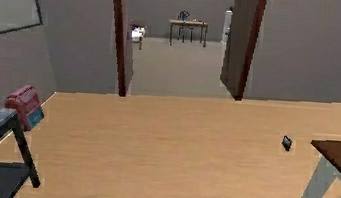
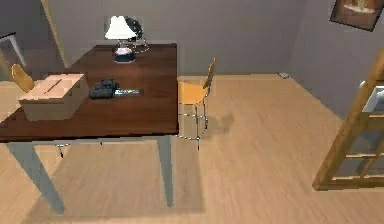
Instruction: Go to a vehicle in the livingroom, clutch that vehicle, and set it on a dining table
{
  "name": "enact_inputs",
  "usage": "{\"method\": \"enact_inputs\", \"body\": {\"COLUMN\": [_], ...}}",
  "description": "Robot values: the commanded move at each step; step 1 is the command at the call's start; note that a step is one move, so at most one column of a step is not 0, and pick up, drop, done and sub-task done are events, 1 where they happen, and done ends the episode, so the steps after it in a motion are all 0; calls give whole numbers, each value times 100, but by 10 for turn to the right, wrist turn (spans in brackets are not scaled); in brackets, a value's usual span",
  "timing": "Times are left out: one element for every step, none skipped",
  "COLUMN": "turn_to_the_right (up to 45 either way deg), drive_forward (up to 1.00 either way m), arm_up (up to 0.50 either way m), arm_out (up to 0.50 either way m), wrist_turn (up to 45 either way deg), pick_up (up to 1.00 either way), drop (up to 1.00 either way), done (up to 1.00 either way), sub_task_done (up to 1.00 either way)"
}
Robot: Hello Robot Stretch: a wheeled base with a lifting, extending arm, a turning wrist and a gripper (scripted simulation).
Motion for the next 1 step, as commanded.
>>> {"method": "enact_inputs", "body": {"turn_to_the_right": [60], "drive_forward": [0], "arm_up": [0], "arm_out": [0], "wrist_turn": [0], "pick_up": [0], "drop": [0], "done": [0], "sub_task_done": [0]}}
